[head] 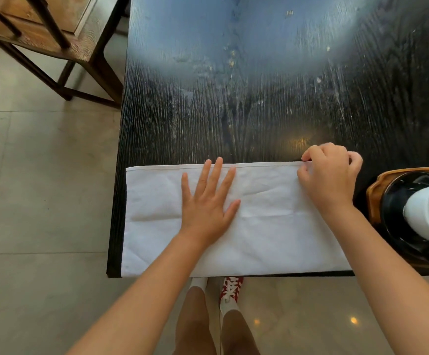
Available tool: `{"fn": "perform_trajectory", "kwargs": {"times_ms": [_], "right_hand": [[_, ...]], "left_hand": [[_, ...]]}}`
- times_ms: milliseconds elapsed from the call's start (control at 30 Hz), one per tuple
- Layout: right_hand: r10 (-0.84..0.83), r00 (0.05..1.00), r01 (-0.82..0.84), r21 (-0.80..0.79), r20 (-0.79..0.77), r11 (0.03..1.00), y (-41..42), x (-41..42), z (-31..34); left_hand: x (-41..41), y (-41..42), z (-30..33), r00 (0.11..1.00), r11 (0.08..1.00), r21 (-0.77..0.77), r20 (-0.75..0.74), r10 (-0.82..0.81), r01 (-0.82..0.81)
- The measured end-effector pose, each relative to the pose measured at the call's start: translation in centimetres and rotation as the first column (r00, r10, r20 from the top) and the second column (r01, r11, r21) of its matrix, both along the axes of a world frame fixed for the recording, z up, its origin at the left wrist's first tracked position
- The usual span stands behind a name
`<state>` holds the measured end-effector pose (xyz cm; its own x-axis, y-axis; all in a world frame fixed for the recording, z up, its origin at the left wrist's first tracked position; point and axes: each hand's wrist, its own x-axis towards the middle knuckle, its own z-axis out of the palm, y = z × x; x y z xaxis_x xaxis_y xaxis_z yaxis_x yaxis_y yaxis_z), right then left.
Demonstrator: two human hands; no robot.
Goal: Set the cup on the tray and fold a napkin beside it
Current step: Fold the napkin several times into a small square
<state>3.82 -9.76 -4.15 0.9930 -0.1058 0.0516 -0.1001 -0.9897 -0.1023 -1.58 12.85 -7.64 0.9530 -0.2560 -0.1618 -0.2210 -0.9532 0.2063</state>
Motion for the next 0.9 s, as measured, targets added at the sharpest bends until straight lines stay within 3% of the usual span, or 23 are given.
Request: {"fn": "perform_trajectory", "kwargs": {"times_ms": [100, 200, 267, 433, 567, 733, 900], "right_hand": [[0.123, 0.991, -0.126, 0.077, 0.043, 0.989, 2.7, -1.4, -0.4], [0.327, 0.939, -0.306, 0.166, -0.112, 0.937, 6.6, -3.8, -1.7], [0.360, 0.913, -0.336, 0.143, -0.193, 0.931, 7.4, -4.8, -2.7], [0.205, 0.957, -0.193, 0.080, -0.207, 0.978, 1.4, -4.4, -3.3], [0.080, 0.971, -0.091, -0.042, -0.226, 0.995, -3.8, -4.5, -2.9], [0.097, 0.969, -0.111, -0.052, -0.229, 0.992, -3.9, -4.6, -2.8], [-0.044, 0.986, 0.037, -0.045, -0.162, 0.998, -1.0, -5.5, -1.1]], "left_hand": [[-0.2, 0.3, -0.7, 1.000, 1.000, 0.002, 0.015, 0.007, -0.007], [-0.2, 0.3, -0.8, 0.999, 1.000, -0.008, 0.042, 0.010, -0.009], [-0.1, 0.3, -0.7, 0.999, 1.000, -0.018, 0.042, 0.014, -0.013], [-0.1, 1.6, -0.7, 0.999, 1.000, -0.014, 0.023, 0.022, -0.022], [-0.1, 7.0, -0.8, 0.984, 0.984, -0.007, 0.005, 0.179, -0.179], [-0.3, 11.8, -0.3, 0.958, 0.956, 0.076, -0.018, 0.286, -0.284], [-0.8, 7.2, 1.4, 0.900, 0.903, 0.005, 0.079, 0.429, -0.430]]}}
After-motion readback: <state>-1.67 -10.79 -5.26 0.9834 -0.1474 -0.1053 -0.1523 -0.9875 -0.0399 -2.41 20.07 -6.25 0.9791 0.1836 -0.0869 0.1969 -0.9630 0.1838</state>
